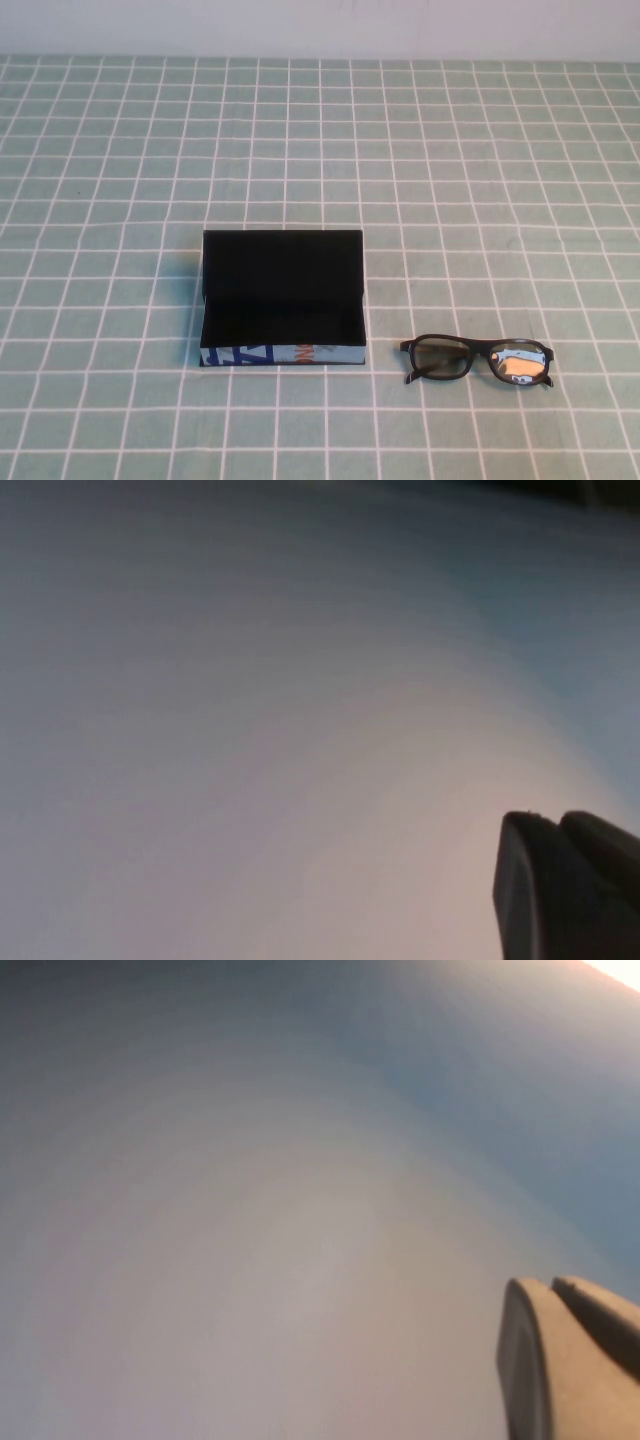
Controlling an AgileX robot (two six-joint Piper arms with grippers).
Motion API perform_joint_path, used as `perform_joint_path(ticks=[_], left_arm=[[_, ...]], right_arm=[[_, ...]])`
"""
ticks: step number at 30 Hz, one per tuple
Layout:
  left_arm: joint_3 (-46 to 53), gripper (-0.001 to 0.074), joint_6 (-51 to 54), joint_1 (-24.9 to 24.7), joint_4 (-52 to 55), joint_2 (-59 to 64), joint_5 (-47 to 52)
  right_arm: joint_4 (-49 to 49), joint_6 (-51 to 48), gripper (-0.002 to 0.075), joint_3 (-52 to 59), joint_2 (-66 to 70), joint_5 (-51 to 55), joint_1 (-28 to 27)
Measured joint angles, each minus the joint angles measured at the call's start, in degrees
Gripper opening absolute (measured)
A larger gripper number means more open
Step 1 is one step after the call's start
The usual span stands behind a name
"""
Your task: Return glasses to glasses case
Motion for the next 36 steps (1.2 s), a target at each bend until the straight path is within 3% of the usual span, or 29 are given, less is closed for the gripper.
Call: perform_joint_path(ticks=[5, 12, 19, 23, 28, 36], left_arm=[[-10.5, 0.0001, -3.3, 0.0, 0.0, -0.1, 0.6], [-32.7, 0.0002, -1.9, 0.0, 0.5, 1.0, 31.9], [-38.1, 0.0002, 4.3, 0.0, 1.6, 5.1, 44.8], [-38.1, 0.0002, 2.0, 0.0, 0.6, 5.1, 57.6], [-38.1, 0.0001, -1.4, 0.0, 0.2, 5.1, 71.6], [-38.1, 0.0002, -2.0, 0.0, 0.2, 5.1, 74.5]], right_arm=[[-0.7, 5.9, -0.0011, -9.6, 0.0, 5.2, 0.0], [-3.2, 7.7, -0.0011, -34.9, 4.7, 41.6, 0.0], [-7.5, 3.6, -0.0011, -47.2, 24.6, 69.6, 0.0], [-9.3, 3.4, -0.0011, -47.5, 34.7, 72.9, 0.0], [-8.4, 3.4, -0.0011, -47.5, 43.2, 68.9, 2.0], [-12.9, -0.3, -0.0011, -47.7, 54.6, 69.5, 6.6]])
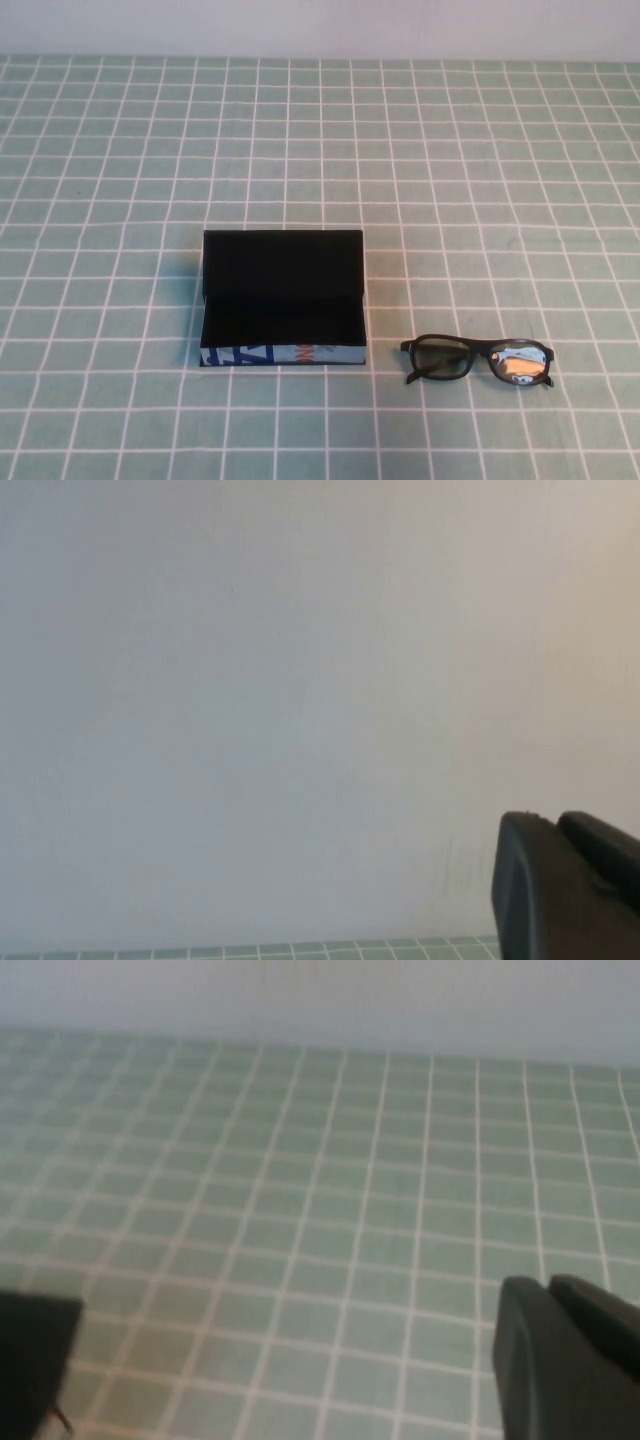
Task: Return glasses to glasses case
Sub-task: Pick up the glasses from the table
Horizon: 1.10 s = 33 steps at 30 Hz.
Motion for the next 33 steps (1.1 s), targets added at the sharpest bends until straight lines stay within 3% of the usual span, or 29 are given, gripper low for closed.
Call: perform_joint_path(ticks=[9, 15, 25, 29, 33], left_arm=[[0.0, 0.0001, 0.0, 0.0, 2.3, 0.5, 6.2], [0.0, 0.0002, -3.5, 0.0, 6.3, 6.0, 14.3], [0.0, 0.0002, -4.8, 0.0, 5.7, 16.8, 14.7], [0.0, 0.0001, -4.9, 0.0, 5.6, 18.6, 12.8], [0.0, 0.0001, -4.9, 0.0, 5.6, 19.0, 11.1]], right_arm=[[-3.6, -9.1, -0.0011, -7.1, 12.0, 18.6, 0.0], [2.6, -21.3, -0.0011, -18.2, 21.4, 32.4, 1.3], [14.5, -47.5, -0.0008, -24.4, 32.0, 37.1, 10.5], [12.1, -50.9, 0.0048, -24.4, 37.0, 38.8, 14.2], [10.0, -51.4, 0.0193, -24.4, 40.9, 38.9, 14.8]])
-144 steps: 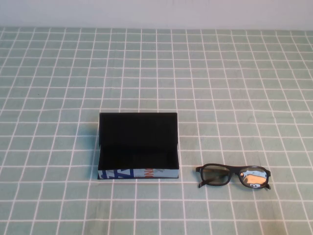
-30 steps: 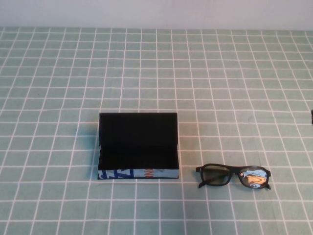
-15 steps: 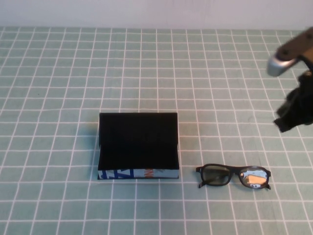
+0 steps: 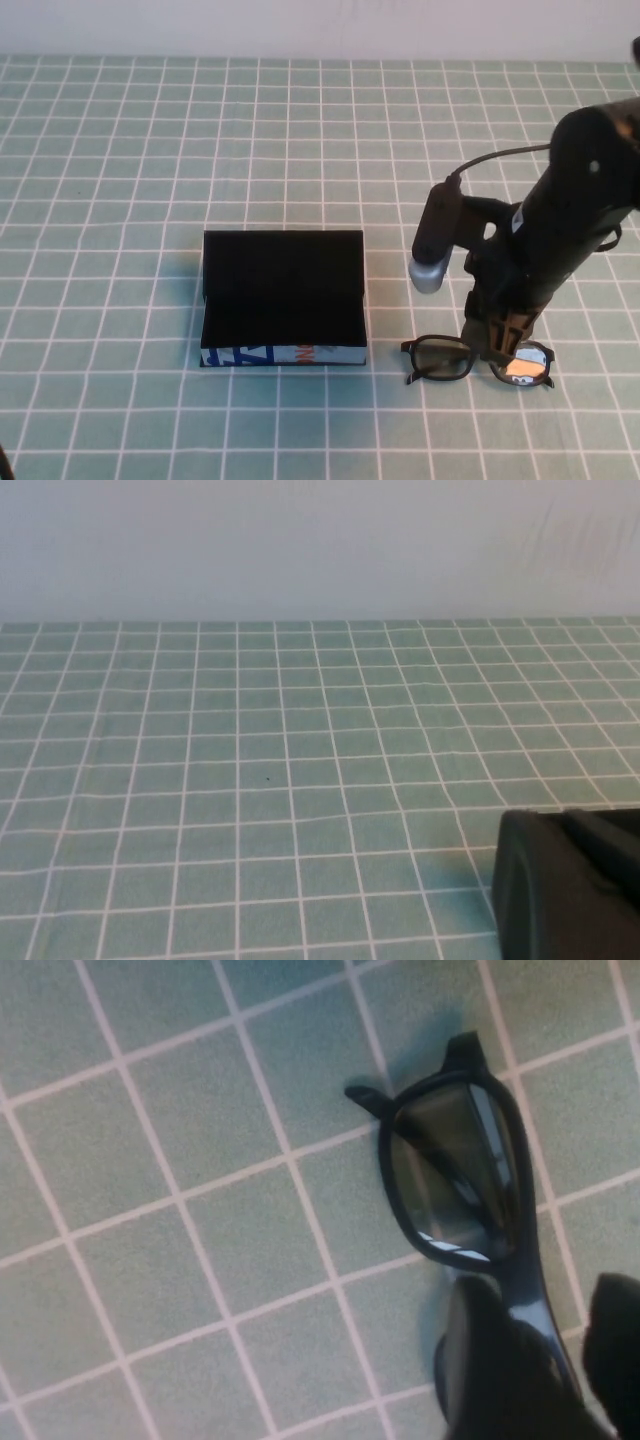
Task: Return glasses to glasses case
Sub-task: Pick up the glasses from the table
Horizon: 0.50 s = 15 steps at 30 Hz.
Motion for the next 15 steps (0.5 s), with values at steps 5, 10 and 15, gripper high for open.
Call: perform_joint_path(ticks=[5, 10, 15], left_arm=[[0.0, 0.0001, 0.0, 0.0, 0.0, 0.1, -0.2], [0.0, 0.0001, 0.0, 0.0, 0.0, 0.1, -0.1], [0.0, 0.0001, 0.0, 0.0, 0.0, 0.1, 1.0]], right_arm=[[-2.9, -0.3, 0.0320, -0.1, 3.4, -1.9, 0.0], [-4.1, -0.4, 0.0341, -0.1, 6.3, -2.1, 0.0], [-4.1, -0.5, 0.0343, -0.1, 8.8, -3.0, -0.5]])
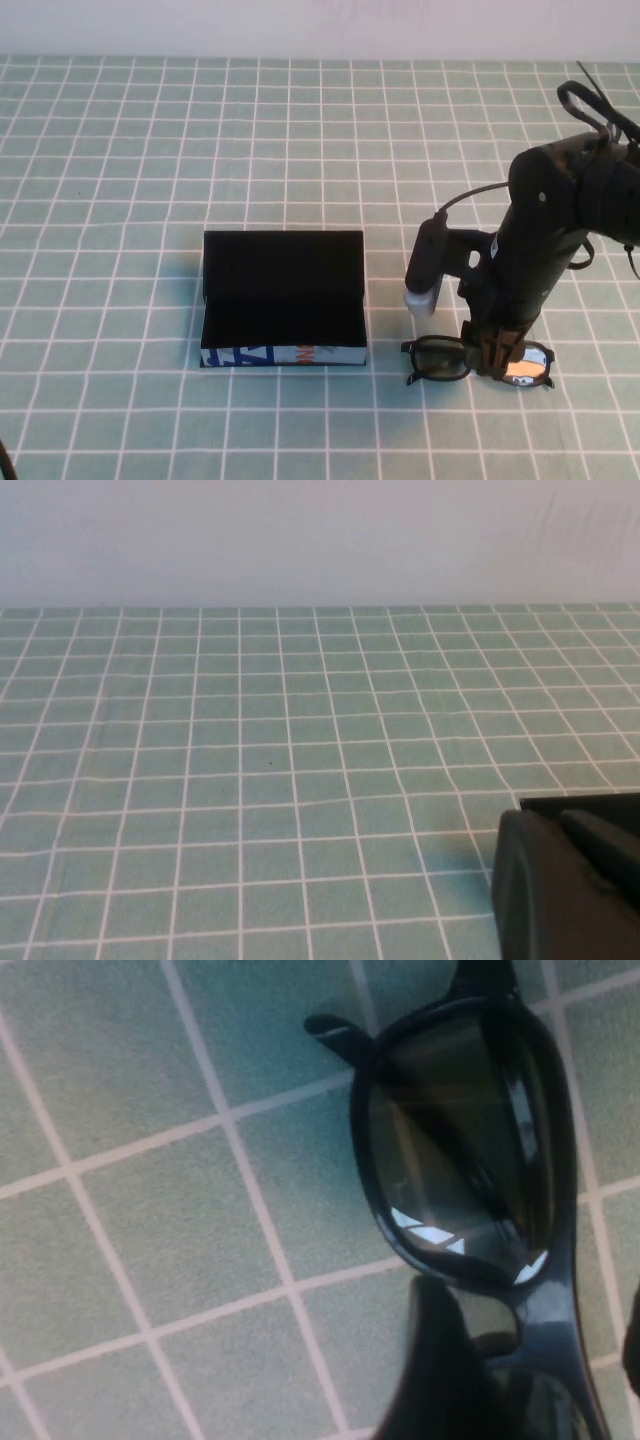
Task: Return glasses to glasses case
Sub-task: Pick up the glasses from the table, then place the glasses in the glasses case
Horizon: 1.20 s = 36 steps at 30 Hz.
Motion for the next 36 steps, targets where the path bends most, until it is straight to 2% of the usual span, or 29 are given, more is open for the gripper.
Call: perform_joint_path(ticks=[5, 9, 12, 14, 16, 24, 29, 32, 36], left_arm=[[0.0, 0.0002, 0.0, 0.0, 0.0, 0.0, 1.7], [0.0, 0.0002, 0.0, 0.0, 0.0, 0.0, 2.1], [0.0, 0.0001, 0.0, 0.0, 0.0, 0.0, 2.2], [0.0, 0.0001, 0.0, 0.0, -0.2, 0.0, 2.2], [0.0, 0.0001, 0.0, 0.0, -0.4, 0.0, 2.2], [0.0, 0.0002, 0.0, 0.0, -0.5, 0.0, 2.2], [0.0, 0.0002, 0.1, 0.0, -0.5, 0.0, 2.2], [0.0, 0.0002, 0.1, 0.0, -0.5, 0.0, 2.2], [0.0, 0.0001, 0.1, 0.0, -0.7, 0.0, 2.2]], right_arm=[[0.0, -0.1, 0.0330, 0.0, 2.4, -0.9, -0.8], [0.8, -0.1, 0.0270, -0.1, 3.2, -0.9, -0.8], [2.0, -0.1, 0.0176, -0.2, 3.2, -0.6, -0.8], [2.6, -0.1, 0.0083, -0.7, 3.2, 0.9, -0.8], [2.8, -0.1, 0.0039, -2.0, 3.2, 2.0, -0.8], [4.6, -0.1, 0.0031, -13.4, 3.2, 10.3, -0.8], [12.0, -0.1, 0.0031, -23.0, 3.5, 13.7, -0.5], [15.3, -0.9, 0.0031, -28.1, 4.2, 14.1, 1.5], [14.0, -1.6, 0.0031, -34.9, 7.7, 14.5, 6.6]])
